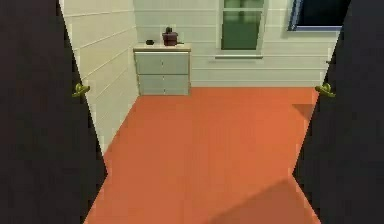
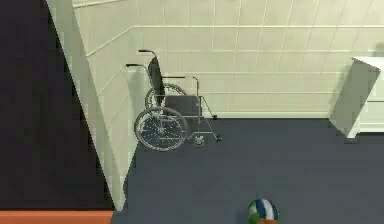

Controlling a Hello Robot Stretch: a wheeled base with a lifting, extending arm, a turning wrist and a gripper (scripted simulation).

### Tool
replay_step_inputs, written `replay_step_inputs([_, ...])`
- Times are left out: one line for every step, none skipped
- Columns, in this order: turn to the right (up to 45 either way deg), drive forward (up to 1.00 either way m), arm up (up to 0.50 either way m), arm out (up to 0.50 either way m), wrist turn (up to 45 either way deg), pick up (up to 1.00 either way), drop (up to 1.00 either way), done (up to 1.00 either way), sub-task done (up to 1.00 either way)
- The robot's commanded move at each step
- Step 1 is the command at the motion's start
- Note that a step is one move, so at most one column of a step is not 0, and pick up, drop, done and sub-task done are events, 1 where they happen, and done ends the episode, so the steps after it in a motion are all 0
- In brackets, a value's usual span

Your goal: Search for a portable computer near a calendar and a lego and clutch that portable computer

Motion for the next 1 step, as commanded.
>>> replay_step_inputs([-45.0,0.00,0.00,0.00,0.0,0.00,0.00,0.00,0.00])
